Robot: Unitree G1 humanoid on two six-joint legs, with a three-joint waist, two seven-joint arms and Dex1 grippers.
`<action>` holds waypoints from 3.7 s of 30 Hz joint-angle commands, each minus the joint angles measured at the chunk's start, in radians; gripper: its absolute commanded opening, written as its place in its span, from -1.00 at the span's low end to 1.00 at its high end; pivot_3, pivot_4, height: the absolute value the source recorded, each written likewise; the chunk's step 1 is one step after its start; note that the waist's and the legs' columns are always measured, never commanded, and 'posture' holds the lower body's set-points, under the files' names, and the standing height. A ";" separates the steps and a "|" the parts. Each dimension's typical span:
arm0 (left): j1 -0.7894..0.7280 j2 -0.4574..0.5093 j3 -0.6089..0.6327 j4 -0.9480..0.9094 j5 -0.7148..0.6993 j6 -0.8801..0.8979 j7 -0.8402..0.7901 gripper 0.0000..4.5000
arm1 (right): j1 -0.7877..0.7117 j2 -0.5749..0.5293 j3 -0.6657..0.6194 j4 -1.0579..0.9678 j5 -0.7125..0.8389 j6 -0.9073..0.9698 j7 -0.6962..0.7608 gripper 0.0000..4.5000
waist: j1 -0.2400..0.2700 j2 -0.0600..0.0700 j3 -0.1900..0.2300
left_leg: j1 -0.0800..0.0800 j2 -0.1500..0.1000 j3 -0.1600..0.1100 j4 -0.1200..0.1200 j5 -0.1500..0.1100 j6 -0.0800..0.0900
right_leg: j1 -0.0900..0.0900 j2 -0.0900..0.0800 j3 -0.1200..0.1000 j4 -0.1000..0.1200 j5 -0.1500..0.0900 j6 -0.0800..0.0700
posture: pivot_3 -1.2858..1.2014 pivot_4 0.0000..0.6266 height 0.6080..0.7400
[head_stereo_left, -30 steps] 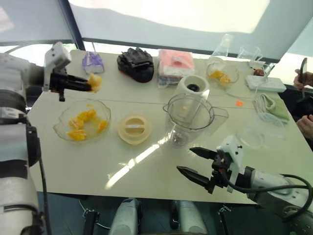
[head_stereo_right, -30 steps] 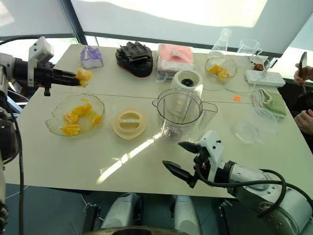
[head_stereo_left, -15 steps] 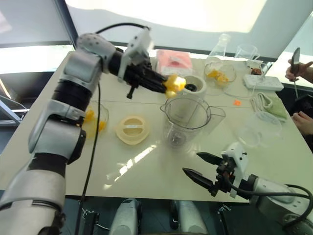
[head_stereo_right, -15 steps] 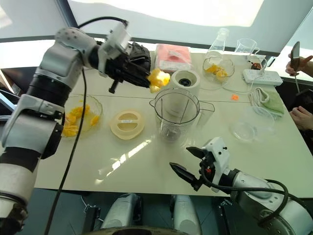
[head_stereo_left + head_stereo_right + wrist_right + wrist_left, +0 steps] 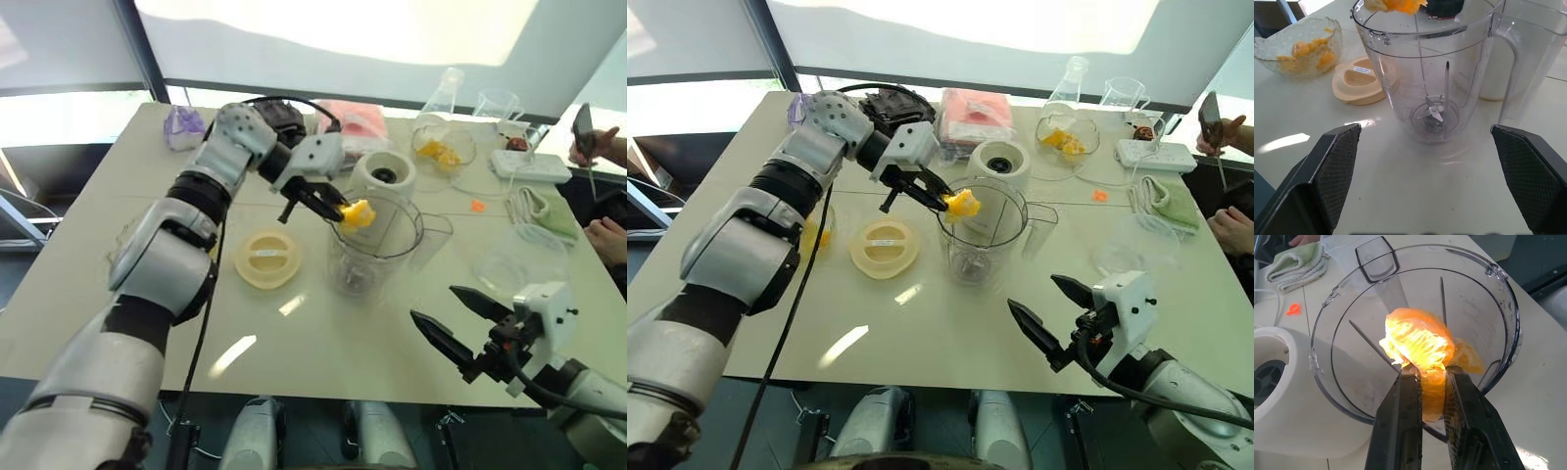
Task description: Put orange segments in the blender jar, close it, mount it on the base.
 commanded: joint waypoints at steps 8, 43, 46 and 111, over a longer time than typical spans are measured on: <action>-0.047 -0.040 0.056 0.041 0.053 -0.065 -0.003 -0.72 | 0.037 0.056 -0.109 -0.009 0.060 -0.084 -0.010 1.00 | 0.000 0.000 0.000 | 0.000 0.000 -0.001 0.000 0.000 0.000 | 0.000 0.000 0.000 0.000 0.000 0.000 | 0.03 -0.52 1.00; 0.476 0.189 0.581 -1.138 -0.326 1.004 0.459 0.70 | -0.130 0.124 0.004 0.294 -0.295 -0.201 0.019 1.00 | 0.000 0.014 -0.003 | 0.003 0.001 -0.006 0.000 0.003 -0.005 | 0.004 0.001 0.002 0.004 0.000 0.001 | 0.03 -0.52 1.00; 0.586 0.216 0.584 -1.269 -0.384 1.073 0.489 0.70 | -0.139 0.138 -0.026 0.348 -0.393 -0.253 -0.023 1.00 | -0.003 0.015 -0.004 | 0.007 0.000 -0.005 0.000 0.003 -0.005 | 0.008 0.001 0.003 0.001 -0.001 0.001 | 0.03 -0.52 1.00; 0.759 0.167 0.490 -1.383 -0.456 1.077 0.494 0.12 | -0.371 0.249 -0.161 0.647 -0.753 -0.277 -0.257 1.00 | -0.026 0.021 -0.003 | 0.013 0.000 -0.006 -0.003 0.003 -0.005 | 0.011 0.002 0.006 0.004 -0.002 0.000 | 0.03 -0.52 1.00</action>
